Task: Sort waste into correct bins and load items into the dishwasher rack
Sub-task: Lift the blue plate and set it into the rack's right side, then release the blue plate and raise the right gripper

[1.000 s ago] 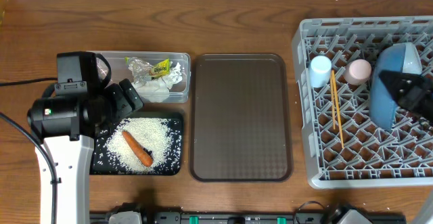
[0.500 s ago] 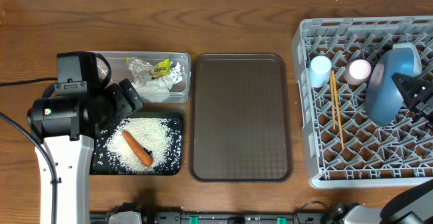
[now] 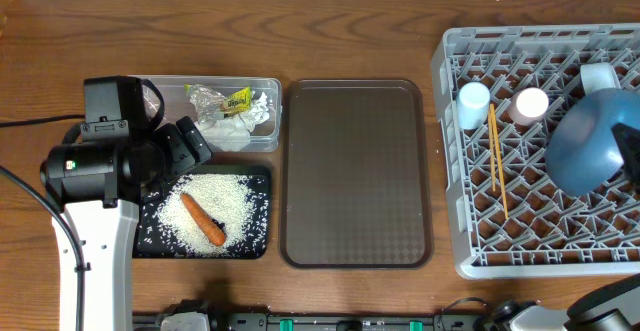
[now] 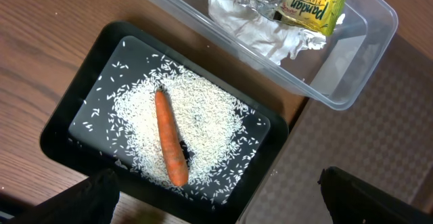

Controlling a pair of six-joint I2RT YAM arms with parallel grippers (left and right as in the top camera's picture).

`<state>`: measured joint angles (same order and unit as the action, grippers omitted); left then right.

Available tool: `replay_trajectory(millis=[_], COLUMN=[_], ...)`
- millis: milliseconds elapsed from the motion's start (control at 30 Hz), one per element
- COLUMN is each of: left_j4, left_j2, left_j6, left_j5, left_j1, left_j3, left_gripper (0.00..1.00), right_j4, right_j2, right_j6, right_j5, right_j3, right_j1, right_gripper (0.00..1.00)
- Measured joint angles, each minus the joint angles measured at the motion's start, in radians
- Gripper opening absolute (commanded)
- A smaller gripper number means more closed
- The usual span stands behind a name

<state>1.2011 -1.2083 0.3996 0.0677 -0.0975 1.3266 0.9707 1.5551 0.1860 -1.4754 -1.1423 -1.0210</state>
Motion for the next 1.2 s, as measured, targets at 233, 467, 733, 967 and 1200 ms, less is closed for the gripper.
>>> replay_trajectory(millis=[233, 467, 733, 967, 1200], left_j4=[0.0, 0.0, 0.0, 0.0, 0.0], left_j2=[0.0, 0.0, 0.0, 0.0, 0.0], left_j6=[0.0, 0.0, 0.0, 0.0, 0.0], left_j5=[0.0, 0.0, 0.0, 0.0, 0.0], left_j1=[0.0, 0.0, 0.0, 0.0, 0.0], left_j3=[0.0, 0.0, 0.0, 0.0, 0.0], left_gripper=[0.98, 0.98, 0.98, 0.98, 0.98], right_j4=[-0.079, -0.106, -0.07, -0.042, 0.0], right_j2=[0.002, 0.009, 0.009, 0.008, 0.007], right_j6=[-0.159, -0.288, -0.362, -0.372, -0.283], right_j5=[0.194, 0.452, 0.668, 0.762, 0.734], right_j3=[0.001, 0.001, -0.14, -0.292, -0.315], right_j1=[-0.097, -0.134, -0.134, -0.118, 0.069], right_gripper=[0.42, 0.74, 0.76, 0.7, 0.7])
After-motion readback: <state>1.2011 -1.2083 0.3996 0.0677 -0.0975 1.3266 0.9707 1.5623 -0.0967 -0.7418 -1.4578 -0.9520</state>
